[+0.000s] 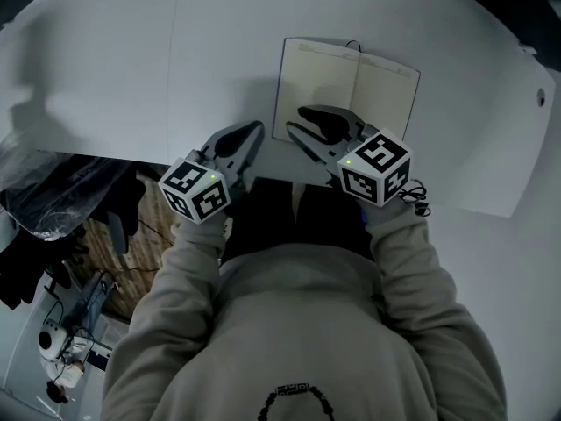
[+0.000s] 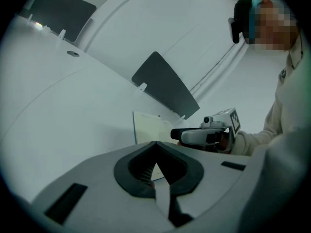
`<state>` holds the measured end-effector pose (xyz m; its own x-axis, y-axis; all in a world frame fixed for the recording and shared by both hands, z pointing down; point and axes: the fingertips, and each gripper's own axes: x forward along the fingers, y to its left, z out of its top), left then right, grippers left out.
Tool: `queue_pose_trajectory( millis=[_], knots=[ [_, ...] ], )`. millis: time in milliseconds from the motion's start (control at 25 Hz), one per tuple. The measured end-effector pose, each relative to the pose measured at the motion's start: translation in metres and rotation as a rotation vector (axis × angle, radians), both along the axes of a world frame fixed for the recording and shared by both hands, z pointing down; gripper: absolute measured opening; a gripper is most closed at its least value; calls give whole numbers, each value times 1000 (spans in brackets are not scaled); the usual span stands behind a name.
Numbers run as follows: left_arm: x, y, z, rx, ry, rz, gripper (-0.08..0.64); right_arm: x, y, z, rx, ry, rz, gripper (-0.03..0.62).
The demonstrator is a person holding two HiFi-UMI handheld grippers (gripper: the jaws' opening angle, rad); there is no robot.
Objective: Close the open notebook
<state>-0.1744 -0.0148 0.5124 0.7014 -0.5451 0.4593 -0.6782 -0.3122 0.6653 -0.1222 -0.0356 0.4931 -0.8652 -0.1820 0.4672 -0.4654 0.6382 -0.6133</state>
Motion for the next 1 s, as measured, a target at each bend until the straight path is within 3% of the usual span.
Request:
queue_pose_trajectory(
  millis=[200,320,840,1000],
  knots=[
    [14,-4,-11,31,-1,32,-6,16,-1,-12,26,10,24,134],
    [20,-6,-11,34,1,37,-6,31,-4,-11,58,59,48,24],
    [19,-7,-21,51,-34,65,-6,56,1,-15,15,60,37,20],
    [25,-16,-38,78,-28,109,-6,75,-13,-36,44,40,87,20]
  ],
)
